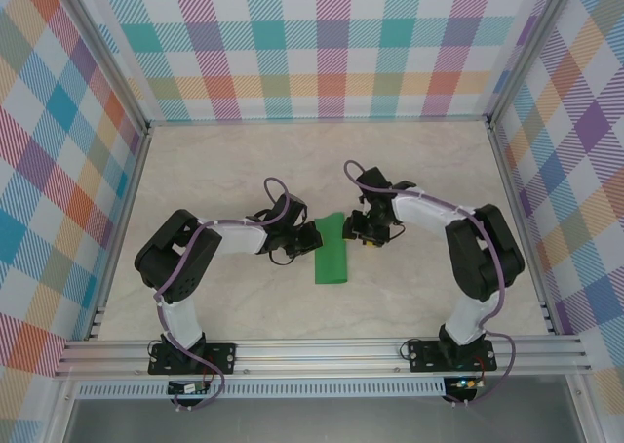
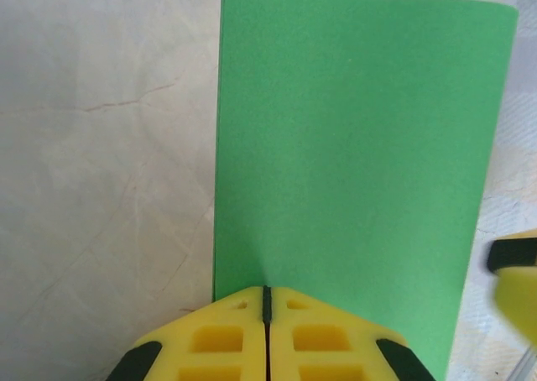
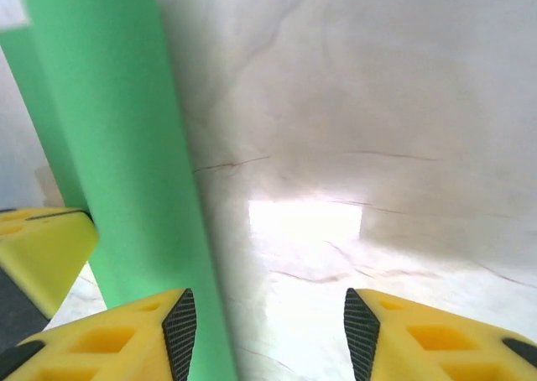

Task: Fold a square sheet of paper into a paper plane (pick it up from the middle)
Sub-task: Hold the square sheet of paper at the center of the table, then fold the square sheet of paper in half at the center of the table.

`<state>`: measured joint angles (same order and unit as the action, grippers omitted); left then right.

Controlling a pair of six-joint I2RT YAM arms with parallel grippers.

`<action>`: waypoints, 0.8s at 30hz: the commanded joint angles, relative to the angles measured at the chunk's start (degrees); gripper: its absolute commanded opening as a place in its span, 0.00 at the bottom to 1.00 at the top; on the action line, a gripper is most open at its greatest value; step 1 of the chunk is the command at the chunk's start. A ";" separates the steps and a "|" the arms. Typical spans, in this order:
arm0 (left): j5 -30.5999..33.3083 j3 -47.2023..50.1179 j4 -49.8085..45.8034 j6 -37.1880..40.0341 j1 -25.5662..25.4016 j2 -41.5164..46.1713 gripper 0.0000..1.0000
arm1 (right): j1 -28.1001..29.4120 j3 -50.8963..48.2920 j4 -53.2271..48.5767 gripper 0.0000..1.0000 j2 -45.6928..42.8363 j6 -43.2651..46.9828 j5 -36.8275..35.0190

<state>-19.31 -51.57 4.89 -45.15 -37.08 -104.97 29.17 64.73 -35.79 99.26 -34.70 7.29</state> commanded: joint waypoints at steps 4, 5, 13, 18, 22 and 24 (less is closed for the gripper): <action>5.02 2.42 -8.90 1.43 -0.89 -4.29 0.04 | 0.07 -0.28 4.18 0.40 -6.04 0.52 4.23; 5.24 2.44 -9.10 1.38 -0.89 -4.28 0.04 | 0.33 -0.33 6.10 0.36 -5.69 0.60 7.44; 6.52 1.99 -10.86 1.21 -0.89 -4.10 0.00 | 2.15 3.27 11.65 0.07 2.57 -1.51 17.21; 7.04 1.73 -12.03 0.75 -0.95 -4.53 0.00 | 3.86 5.82 11.05 0.05 7.39 -3.53 17.33; 8.75 1.28 -14.64 0.27 -0.97 -4.63 0.00 | 4.03 5.65 10.92 0.05 10.06 -2.86 16.44; 10.06 0.53 -17.08 0.23 -0.98 -5.15 0.00 | 4.03 5.42 10.36 0.06 10.72 -2.01 15.66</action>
<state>-17.50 -52.90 2.02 -45.28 -37.63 -105.10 32.93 69.54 -25.10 109.06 -37.21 22.63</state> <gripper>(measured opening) 0.041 0.058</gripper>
